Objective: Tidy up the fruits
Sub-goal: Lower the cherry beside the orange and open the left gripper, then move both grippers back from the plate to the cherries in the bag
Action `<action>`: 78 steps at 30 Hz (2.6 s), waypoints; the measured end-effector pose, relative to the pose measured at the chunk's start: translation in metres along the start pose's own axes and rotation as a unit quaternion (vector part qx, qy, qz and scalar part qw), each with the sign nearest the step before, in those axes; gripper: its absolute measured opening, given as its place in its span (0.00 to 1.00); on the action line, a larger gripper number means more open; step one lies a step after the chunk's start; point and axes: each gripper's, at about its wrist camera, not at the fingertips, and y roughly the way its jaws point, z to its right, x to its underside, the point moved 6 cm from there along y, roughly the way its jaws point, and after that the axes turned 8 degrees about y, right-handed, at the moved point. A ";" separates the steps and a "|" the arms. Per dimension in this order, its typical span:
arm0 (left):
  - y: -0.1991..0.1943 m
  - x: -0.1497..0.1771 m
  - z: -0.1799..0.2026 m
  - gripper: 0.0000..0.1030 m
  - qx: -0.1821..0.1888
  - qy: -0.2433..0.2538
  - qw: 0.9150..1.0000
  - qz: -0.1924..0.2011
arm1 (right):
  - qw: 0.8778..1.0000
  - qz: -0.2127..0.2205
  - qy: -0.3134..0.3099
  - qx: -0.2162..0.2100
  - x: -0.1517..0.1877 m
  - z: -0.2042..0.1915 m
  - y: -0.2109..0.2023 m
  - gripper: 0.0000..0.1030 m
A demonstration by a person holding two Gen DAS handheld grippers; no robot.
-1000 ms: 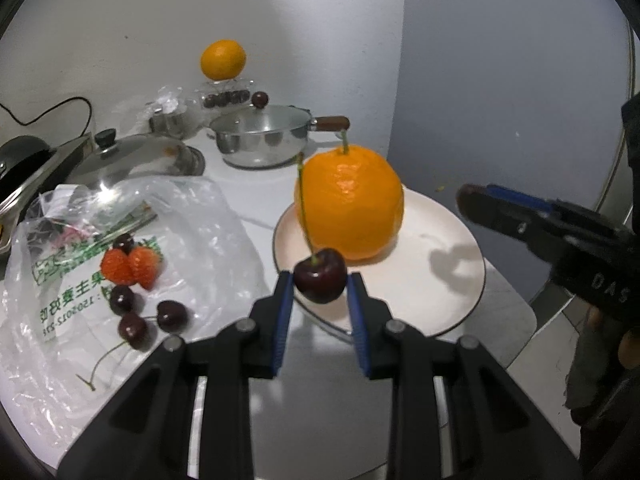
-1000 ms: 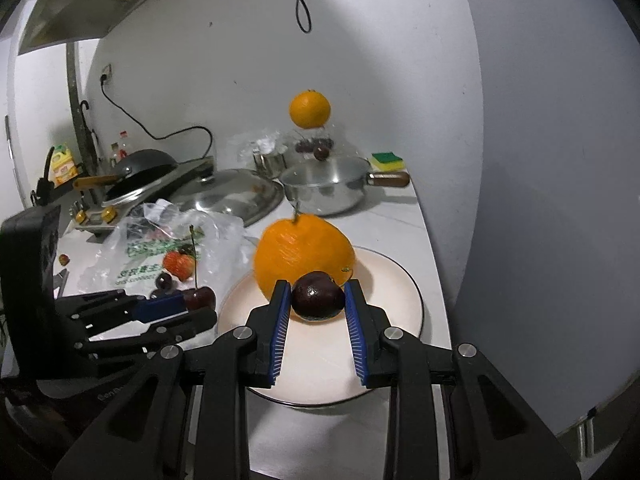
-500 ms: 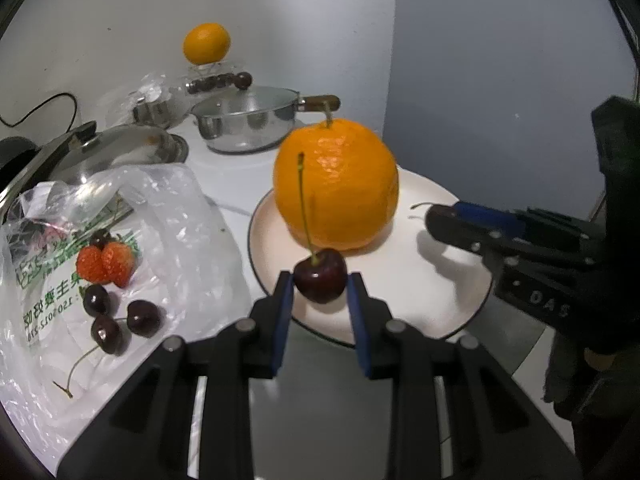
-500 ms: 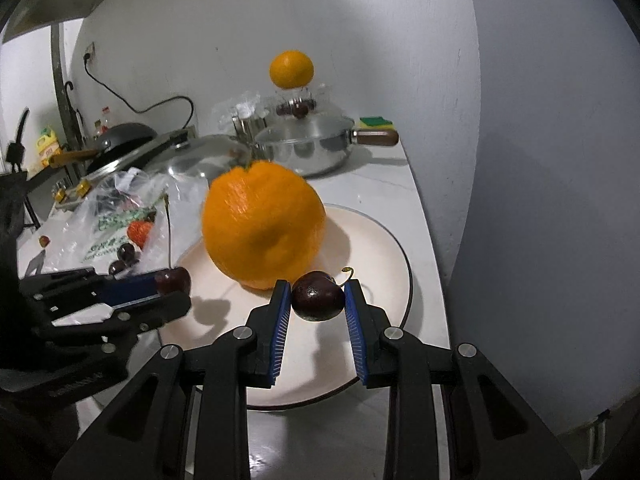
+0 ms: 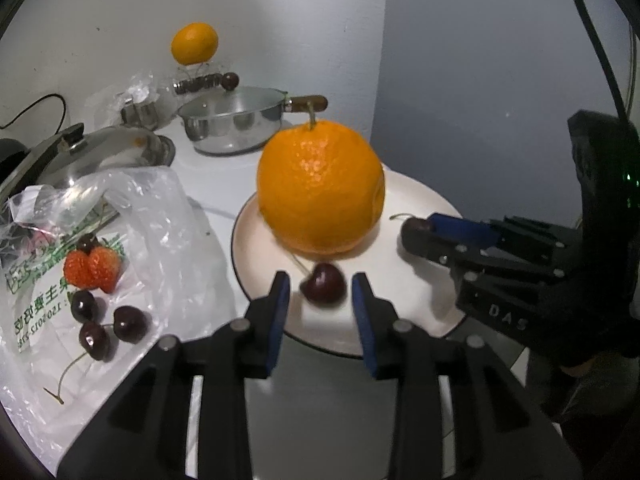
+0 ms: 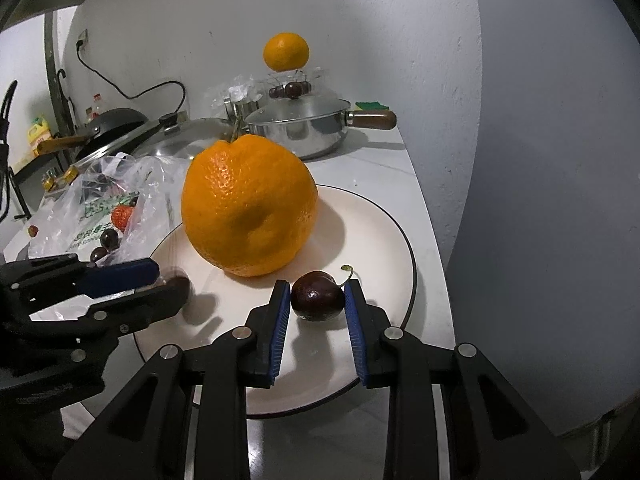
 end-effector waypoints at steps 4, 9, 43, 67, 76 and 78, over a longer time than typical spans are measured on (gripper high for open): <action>-0.002 0.001 -0.002 0.34 0.001 -0.002 1.000 0.003 | 1.000 -0.003 -0.001 0.005 0.000 -0.002 -0.001 0.29; -0.011 0.001 -0.007 0.51 0.004 -0.009 1.000 0.015 | 1.000 0.002 -0.004 0.011 -0.003 -0.006 -0.006 0.44; -0.082 0.018 -0.087 0.68 -0.054 -0.069 0.994 0.065 | 0.998 0.040 -0.047 -0.002 -0.026 -0.090 -0.044 0.44; -0.094 0.055 -0.162 0.68 -0.091 -0.117 0.987 0.057 | 0.995 0.017 -0.090 -0.044 -0.025 -0.171 -0.009 0.44; -0.092 0.067 -0.182 0.68 -0.095 -0.135 0.985 0.052 | 0.992 -0.005 -0.107 -0.065 -0.018 -0.199 0.014 0.44; -0.089 0.069 -0.184 0.68 -0.096 -0.138 0.985 0.050 | 0.991 -0.011 -0.113 -0.068 -0.015 -0.203 0.020 0.44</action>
